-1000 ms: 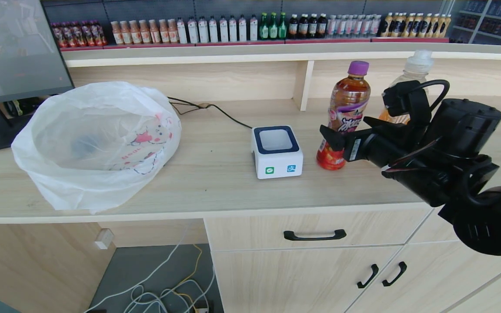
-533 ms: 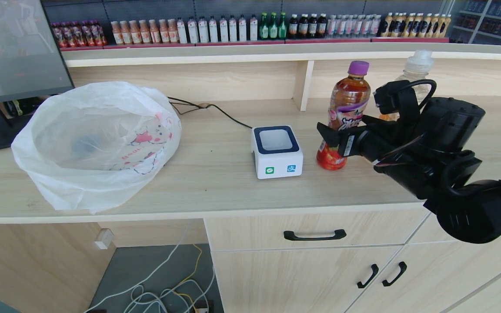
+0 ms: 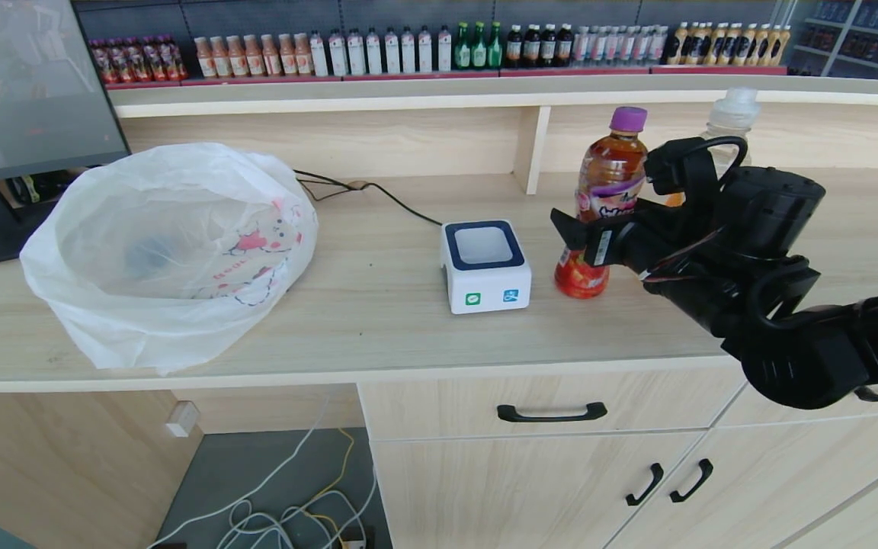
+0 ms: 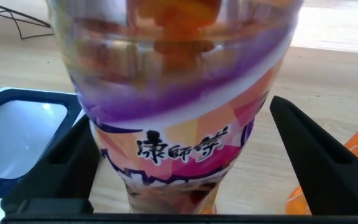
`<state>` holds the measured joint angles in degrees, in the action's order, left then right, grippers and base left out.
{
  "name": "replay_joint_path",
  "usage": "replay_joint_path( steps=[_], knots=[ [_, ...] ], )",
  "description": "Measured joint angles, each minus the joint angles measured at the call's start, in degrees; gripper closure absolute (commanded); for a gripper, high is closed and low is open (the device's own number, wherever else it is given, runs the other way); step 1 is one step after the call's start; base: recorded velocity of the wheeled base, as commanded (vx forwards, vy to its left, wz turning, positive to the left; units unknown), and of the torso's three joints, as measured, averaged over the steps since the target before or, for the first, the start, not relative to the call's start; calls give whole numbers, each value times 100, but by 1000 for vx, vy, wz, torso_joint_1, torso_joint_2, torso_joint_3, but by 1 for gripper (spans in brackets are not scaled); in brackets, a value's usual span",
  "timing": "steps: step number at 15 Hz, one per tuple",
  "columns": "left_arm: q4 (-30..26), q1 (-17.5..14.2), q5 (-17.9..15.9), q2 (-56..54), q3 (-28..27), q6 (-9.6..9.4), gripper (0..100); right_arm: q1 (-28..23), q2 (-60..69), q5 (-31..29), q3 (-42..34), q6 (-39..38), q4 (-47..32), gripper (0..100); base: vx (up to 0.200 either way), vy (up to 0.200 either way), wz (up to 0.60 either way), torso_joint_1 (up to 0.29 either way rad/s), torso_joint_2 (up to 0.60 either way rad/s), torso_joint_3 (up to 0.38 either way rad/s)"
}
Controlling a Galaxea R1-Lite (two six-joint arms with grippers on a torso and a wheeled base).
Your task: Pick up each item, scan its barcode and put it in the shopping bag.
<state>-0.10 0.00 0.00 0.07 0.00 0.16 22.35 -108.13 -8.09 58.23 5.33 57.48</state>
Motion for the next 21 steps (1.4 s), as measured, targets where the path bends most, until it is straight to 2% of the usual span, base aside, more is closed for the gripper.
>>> replay_joint_path(
  steps=[5, 6, 21],
  knots=[
    [0, 0, 0, 0, 0, 0, 0, -38, -48, 0, 108, 4, 0, 0, 0, 0, 0, 0, 0, 0],
    [0, 0, 0, 0, 0, 0, 0, -38, -55, 0, 118, 15, -2, 100, 0, 0, 0, 0, 0, 0],
    [0, 0, 0, 0, 0, 0, 0, -60, 50, 24, 179, -16, -6, 100, 0, 0, 0, 0, 0, 0]
  ],
)
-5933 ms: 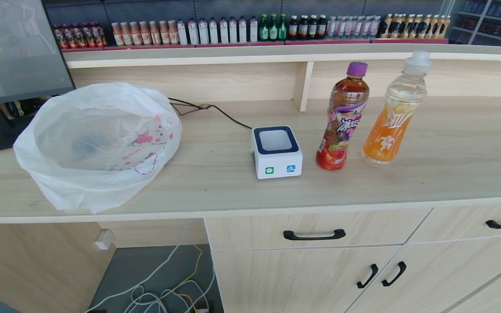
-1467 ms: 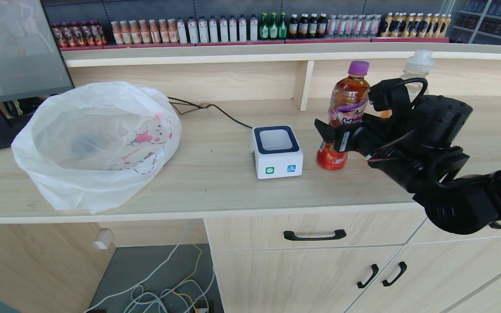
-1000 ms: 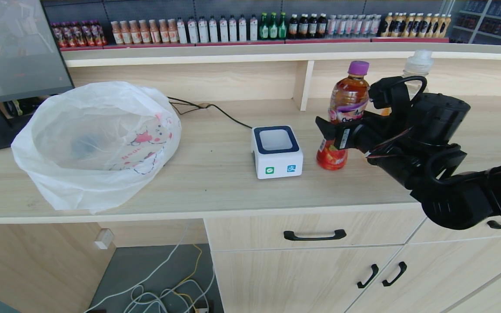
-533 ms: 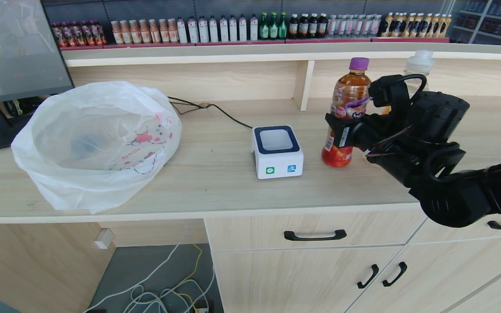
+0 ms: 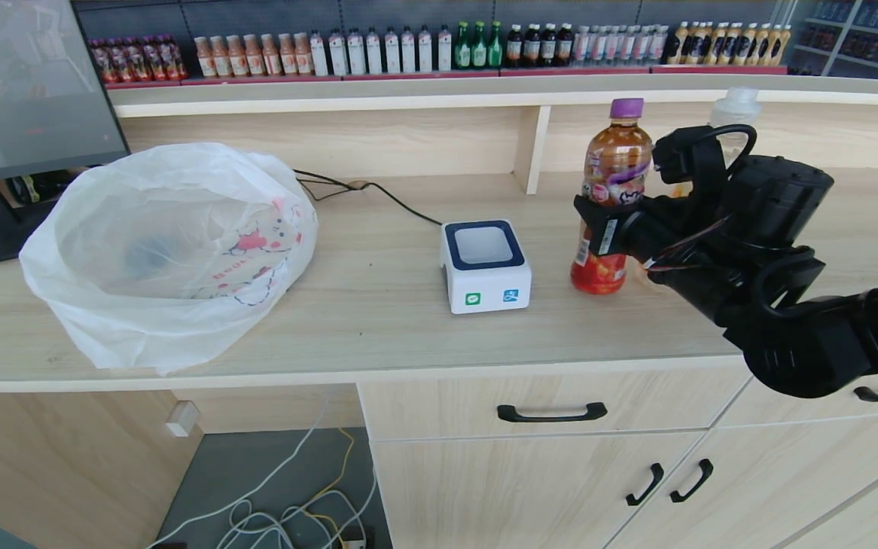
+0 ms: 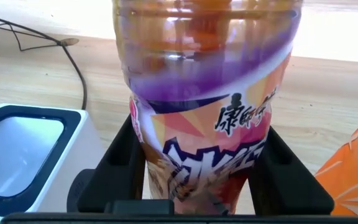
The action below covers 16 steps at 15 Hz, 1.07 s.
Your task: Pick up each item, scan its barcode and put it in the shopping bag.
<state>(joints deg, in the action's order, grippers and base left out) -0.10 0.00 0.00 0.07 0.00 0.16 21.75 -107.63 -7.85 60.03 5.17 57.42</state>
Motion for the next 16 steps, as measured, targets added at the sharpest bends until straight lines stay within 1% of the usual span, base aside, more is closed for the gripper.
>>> replay_joint_path(
  steps=[9, 12, 16],
  knots=[
    [0, 0, 0, 0, 0, -2, 0, -4, 689, 28, -427, -115, 79, 100, 0, 0, 0, 0, 0, 0],
    [2, 0, 0, 0, 0, -2, 0, -9, 1235, 60, -868, -134, 91, 100, 0, 0, 0, 0, 0, 0],
    [0, 0, 0, 0, 0, 0, 0, -15, 2164, 161, -1751, -150, 121, 100, 0, 0, 0, 0, 0, 0]
  ],
)
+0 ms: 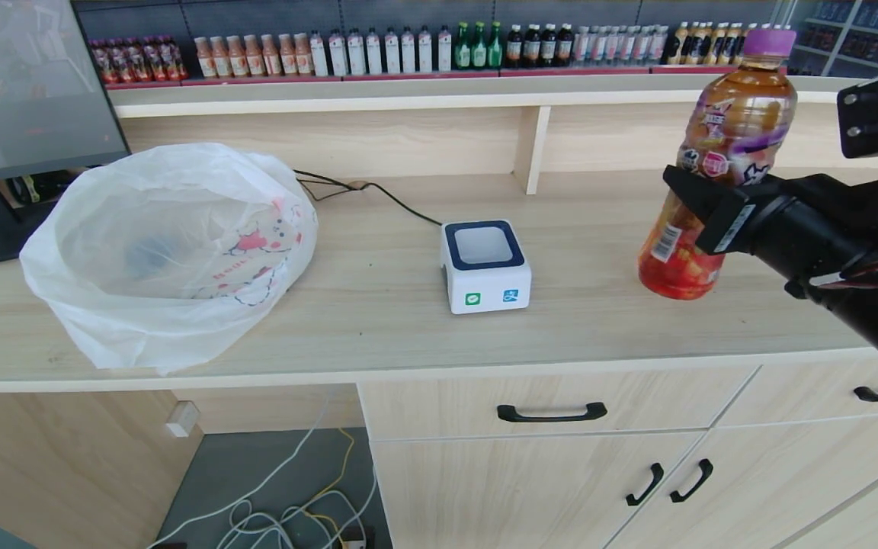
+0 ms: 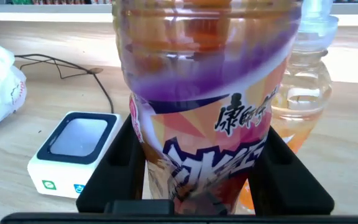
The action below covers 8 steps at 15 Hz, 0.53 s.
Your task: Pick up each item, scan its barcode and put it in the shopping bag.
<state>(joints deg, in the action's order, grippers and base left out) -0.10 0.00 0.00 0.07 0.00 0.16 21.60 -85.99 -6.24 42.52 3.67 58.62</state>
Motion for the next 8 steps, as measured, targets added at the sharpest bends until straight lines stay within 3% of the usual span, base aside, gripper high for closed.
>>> replay_joint_path(
  steps=[4, 8],
  knots=[
    [0, 0, 0, 0, 0, 0, 0, -41, 997, 26, -717, -50, -104, 100, 0, 0, 0, 0, 0, 0],
    [0, 0, 0, 0, 0, 0, 0, -24, 1618, 34, -885, -52, -274, 100, 0, 0, 0, 0, 0, 0]
  ],
)
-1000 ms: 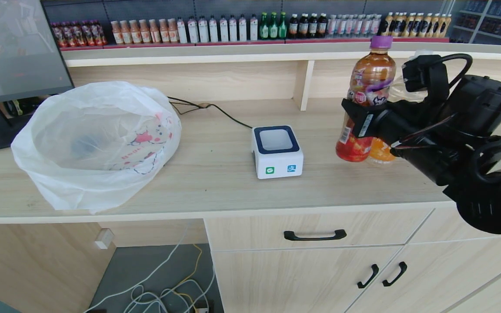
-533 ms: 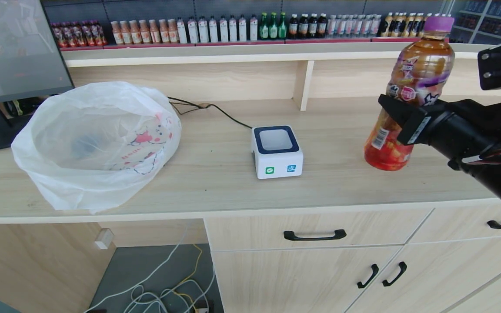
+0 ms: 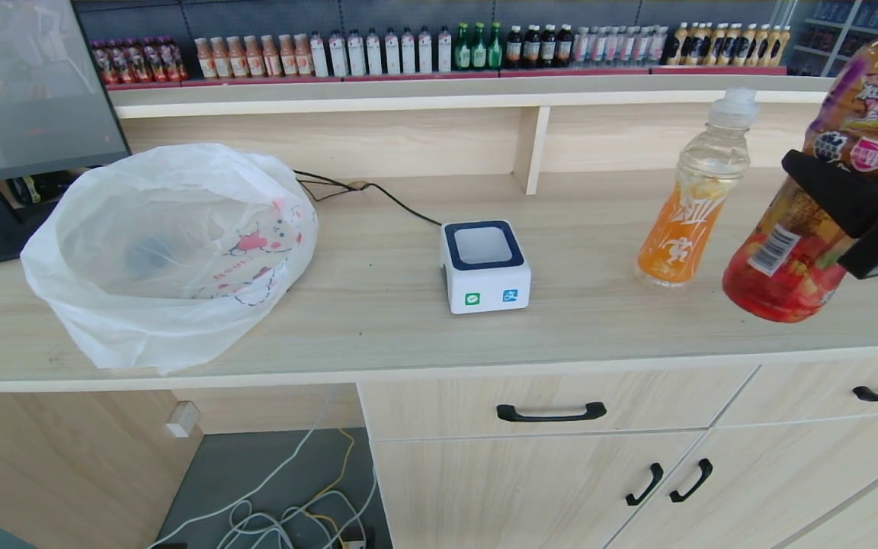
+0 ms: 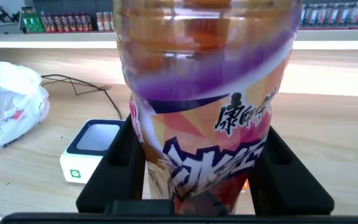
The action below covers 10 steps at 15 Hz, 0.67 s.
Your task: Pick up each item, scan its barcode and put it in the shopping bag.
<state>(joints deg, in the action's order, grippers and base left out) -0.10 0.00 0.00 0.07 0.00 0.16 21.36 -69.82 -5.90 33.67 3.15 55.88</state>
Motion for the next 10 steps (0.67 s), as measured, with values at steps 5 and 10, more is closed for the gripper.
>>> replay_joint_path(
  steps=[5, 10],
  knots=[
    [0, 0, 0, 0, 0, 0, 0, 193, 449, 144, -115, -660, -319, 100, 0, 0, 0, 0, 0, 0],
    [-1, 0, 0, 0, 0, 0, 0, 680, 700, 680, -306, -1003, -328, 100, 0, 0, 0, 0, 0, 0]
  ],
)
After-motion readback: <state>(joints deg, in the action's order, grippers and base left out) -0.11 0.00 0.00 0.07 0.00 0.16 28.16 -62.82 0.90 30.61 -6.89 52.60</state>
